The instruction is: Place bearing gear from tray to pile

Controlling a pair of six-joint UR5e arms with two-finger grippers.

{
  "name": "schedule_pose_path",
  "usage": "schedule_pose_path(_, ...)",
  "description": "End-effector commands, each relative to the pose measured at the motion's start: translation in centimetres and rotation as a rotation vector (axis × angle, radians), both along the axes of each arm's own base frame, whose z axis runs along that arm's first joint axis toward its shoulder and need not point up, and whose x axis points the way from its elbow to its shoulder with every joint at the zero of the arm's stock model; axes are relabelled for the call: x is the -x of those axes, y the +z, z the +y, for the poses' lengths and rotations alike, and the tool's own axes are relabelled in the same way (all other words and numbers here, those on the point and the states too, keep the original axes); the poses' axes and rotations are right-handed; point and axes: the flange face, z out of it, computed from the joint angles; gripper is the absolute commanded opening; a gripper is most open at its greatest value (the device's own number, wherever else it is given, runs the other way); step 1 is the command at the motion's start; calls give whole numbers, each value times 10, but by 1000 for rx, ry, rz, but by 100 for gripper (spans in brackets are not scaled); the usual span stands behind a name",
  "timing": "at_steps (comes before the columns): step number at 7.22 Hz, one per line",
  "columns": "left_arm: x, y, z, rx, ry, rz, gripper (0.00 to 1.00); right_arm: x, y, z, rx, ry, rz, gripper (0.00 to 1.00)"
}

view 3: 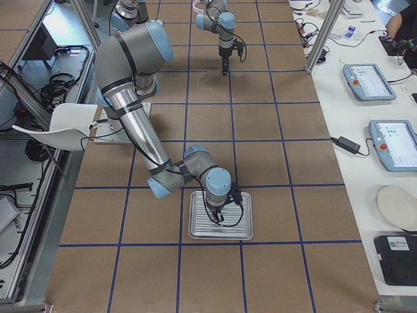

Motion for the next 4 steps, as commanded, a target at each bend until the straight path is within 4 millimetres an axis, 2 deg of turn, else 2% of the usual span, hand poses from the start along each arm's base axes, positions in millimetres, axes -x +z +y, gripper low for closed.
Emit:
schedule_pose_path(1,-1,2,0,4,-1,2,16,0,4,0,-3,-5,8,1)
schedule_pose_path(2,-1,-2,0,-2,4,-1,11,0,10,-2,-1,-5,17,0)
schedule_pose_path(3,-3,6,0,4,4,0,2,-11,38,-11,17,12,48,0)
schedule_pose_path(4,-13,16,-4,14,16,4,2,-48,80,-27,22,25,65,0)
